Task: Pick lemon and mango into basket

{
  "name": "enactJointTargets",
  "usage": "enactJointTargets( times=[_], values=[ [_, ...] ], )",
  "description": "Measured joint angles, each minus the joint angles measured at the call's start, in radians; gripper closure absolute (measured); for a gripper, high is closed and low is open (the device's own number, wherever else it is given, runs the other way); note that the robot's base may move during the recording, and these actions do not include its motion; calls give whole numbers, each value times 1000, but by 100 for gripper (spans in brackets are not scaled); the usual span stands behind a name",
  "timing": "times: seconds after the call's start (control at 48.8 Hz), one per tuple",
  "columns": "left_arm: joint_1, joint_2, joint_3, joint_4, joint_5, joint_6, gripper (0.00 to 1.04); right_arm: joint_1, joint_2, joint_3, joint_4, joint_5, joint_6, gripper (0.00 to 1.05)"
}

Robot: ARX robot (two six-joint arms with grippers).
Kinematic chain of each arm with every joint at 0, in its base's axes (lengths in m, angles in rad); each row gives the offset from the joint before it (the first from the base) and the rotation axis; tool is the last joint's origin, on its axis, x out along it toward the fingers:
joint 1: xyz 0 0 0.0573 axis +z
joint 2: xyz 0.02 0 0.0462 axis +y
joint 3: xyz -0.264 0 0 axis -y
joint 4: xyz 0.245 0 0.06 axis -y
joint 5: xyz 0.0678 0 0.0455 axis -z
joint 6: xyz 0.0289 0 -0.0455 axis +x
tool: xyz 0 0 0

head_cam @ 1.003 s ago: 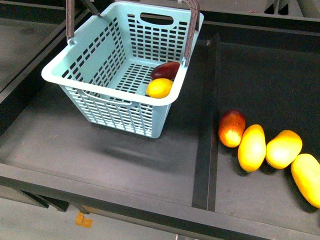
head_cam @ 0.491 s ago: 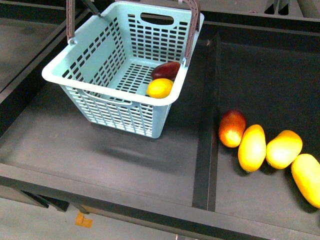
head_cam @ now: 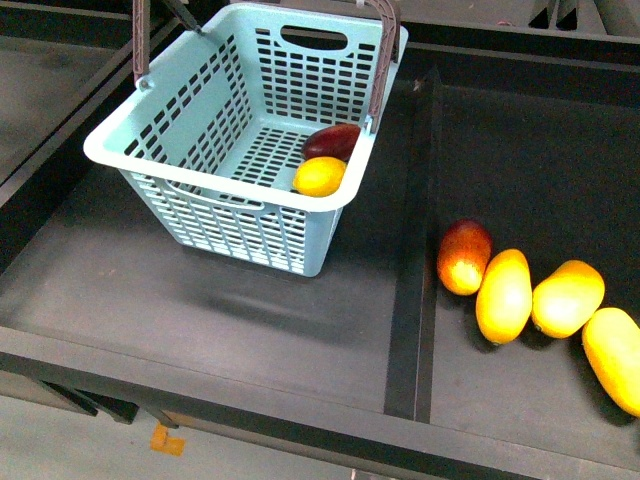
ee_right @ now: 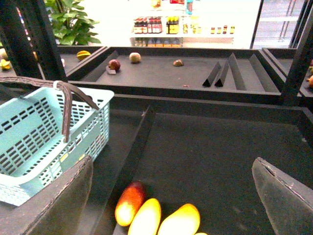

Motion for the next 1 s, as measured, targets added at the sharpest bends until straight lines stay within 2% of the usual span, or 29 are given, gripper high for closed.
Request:
enactJointTargets(
  times=[0.635, 0.758, 1.003],
  values=[
    [0, -212, 0, -210, 0, 0, 102, 0, 0, 0, 0, 0, 0, 9],
    [0, -356, 0, -375, 0, 0, 102, 0, 0, 0, 0, 0, 0, 9],
    [0, -383, 0, -386, 0, 0, 102, 0, 0, 0, 0, 0, 0, 9]
  ],
)
